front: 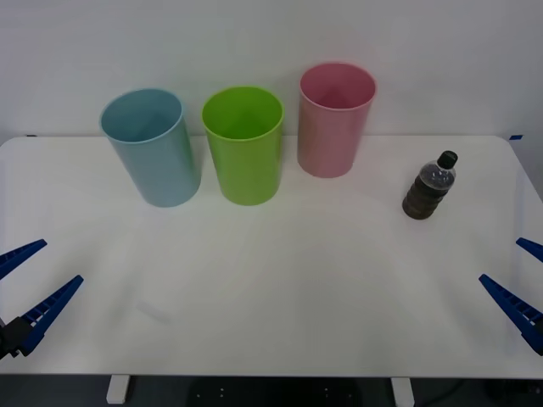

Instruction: Grasp the object on the table and drop it into the matching bin: aluminum can to the light blue bin, PET bottle to the pink bin.

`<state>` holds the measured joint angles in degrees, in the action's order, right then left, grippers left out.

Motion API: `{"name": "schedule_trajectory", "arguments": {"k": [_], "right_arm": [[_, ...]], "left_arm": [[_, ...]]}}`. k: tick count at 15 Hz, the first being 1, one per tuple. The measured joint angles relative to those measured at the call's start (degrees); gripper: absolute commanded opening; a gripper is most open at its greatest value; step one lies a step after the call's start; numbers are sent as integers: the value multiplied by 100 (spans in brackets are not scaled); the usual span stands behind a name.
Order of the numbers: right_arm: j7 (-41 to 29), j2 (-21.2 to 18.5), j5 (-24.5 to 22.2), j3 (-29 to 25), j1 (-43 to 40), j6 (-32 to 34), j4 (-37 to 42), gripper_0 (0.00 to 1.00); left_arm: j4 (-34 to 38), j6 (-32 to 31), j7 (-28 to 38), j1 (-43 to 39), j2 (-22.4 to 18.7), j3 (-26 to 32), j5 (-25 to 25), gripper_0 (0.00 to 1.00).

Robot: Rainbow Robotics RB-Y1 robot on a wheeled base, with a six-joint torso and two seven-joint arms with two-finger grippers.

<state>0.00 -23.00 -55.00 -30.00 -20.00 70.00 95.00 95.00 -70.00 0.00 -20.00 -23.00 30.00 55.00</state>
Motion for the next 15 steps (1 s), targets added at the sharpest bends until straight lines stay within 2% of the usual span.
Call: {"name": "schedule_trajectory", "arguments": {"k": [7,15], "right_arm": [[-2,34,74,25,-130,-114,79,100],[444,-7,54,351,-112,-824,-65,100]], "left_arm": [[0,0,0,0,0,0,0,100],[0,0,0,0,0,0,0,100]]}}
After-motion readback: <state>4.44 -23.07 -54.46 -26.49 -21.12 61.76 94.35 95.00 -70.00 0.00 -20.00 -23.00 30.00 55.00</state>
